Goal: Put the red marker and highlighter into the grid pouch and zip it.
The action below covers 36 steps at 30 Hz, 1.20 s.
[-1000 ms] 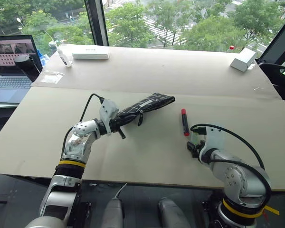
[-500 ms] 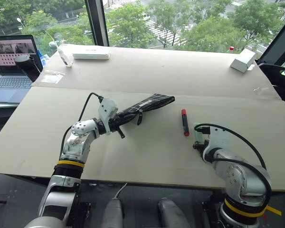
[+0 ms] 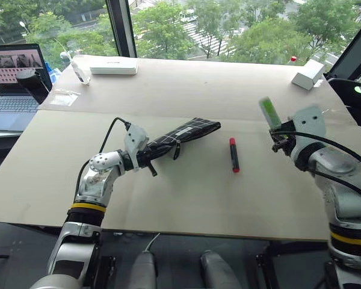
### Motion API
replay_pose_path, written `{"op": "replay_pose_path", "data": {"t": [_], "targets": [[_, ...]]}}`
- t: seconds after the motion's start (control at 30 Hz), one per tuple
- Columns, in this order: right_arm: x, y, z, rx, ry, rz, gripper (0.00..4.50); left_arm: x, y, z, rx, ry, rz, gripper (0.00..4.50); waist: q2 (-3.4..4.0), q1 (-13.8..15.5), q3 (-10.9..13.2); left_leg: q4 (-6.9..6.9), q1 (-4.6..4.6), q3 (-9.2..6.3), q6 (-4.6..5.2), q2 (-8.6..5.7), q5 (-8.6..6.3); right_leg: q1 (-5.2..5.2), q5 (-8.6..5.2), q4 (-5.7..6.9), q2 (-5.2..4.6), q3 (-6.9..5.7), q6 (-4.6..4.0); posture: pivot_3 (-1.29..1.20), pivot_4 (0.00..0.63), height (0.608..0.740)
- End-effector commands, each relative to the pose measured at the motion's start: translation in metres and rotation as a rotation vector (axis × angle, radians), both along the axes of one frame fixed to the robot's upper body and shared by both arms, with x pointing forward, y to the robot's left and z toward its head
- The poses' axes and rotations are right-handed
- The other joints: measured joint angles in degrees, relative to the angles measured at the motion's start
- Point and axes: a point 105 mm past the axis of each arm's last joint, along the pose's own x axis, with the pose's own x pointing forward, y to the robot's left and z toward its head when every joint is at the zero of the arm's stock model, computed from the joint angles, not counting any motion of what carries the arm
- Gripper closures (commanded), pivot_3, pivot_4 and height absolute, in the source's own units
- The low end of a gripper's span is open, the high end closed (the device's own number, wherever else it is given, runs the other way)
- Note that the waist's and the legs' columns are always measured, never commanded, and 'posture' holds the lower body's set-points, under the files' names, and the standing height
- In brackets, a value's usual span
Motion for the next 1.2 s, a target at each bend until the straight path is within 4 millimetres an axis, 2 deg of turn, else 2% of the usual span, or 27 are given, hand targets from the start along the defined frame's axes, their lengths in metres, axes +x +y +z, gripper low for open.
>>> {"op": "replay_pose_path", "data": {"t": [0.03,0.1,0.2,0.43,0.57,0.73,1.0,1.2], "targets": [[-0.007,0.018,0.006,-0.332,-0.101,0.250,3.49,-0.003,0.003,0.017,-0.002,-0.054,-0.012,4.50,0.00,0.0,0.0,0.01,0.00,0.01,0.00,-0.01,0.00,0.00,0.00,-0.01,-0.01,0.01,0.00,0.00,0.150,0.740],[-0.006,0.020,0.000,-0.468,-0.114,0.317,3.49,-0.004,0.004,0.019,0.002,-0.057,-0.011,4.50,0.00,0.0,0.0,0.02,0.00,0.04,0.00,-0.02,0.00,0.00,0.00,-0.01,-0.03,0.02,0.00,0.00,0.150,0.740],[0.002,0.031,-0.002,-0.558,-0.162,0.376,3.49,-0.008,0.005,0.021,0.009,-0.061,-0.016,4.50,0.00,-0.1,0.0,0.05,0.02,0.04,0.00,0.01,0.00,0.00,0.01,0.02,-0.01,0.02,-0.01,0.00,0.150,0.740],[0.021,0.065,-0.004,-0.599,-0.238,0.462,3.49,-0.013,0.007,0.024,0.024,-0.061,-0.015,4.50,0.00,0.1,0.0,0.07,0.02,0.04,-0.02,-0.01,0.01,-0.01,0.03,0.07,-0.02,0.03,-0.04,0.00,0.150,0.740],[0.025,0.071,-0.003,-0.614,-0.257,0.482,3.49,-0.016,0.007,0.021,0.029,-0.055,-0.014,4.50,0.01,0.5,0.0,0.08,0.02,0.03,-0.04,-0.01,0.02,0.02,0.03,0.07,-0.02,0.01,-0.05,0.00,0.150,0.740],[0.029,0.064,-0.010,-0.706,-0.258,0.483,3.49,-0.018,0.006,0.021,0.021,-0.052,-0.008,4.50,0.01,0.5,0.0,0.10,0.01,0.03,-0.03,-0.02,0.02,0.02,0.04,0.09,-0.04,0.01,-0.06,0.00,0.150,0.740],[0.035,0.046,-0.009,-0.785,-0.271,0.433,3.49,-0.017,0.004,0.022,0.016,-0.050,-0.012,4.50,0.01,0.3,0.0,0.10,0.02,0.03,-0.03,-0.02,0.02,0.01,0.04,0.11,-0.03,0.01,-0.07,0.00,0.150,0.740],[0.039,0.048,-0.012,-0.795,-0.269,0.418,3.49,-0.016,-0.001,0.023,0.015,-0.051,-0.029,4.50,0.01,0.3,0.0,0.11,0.02,0.03,-0.04,-0.02,0.02,0.01,0.04,0.13,-0.03,0.01,-0.07,0.00,0.150,0.740]]}}
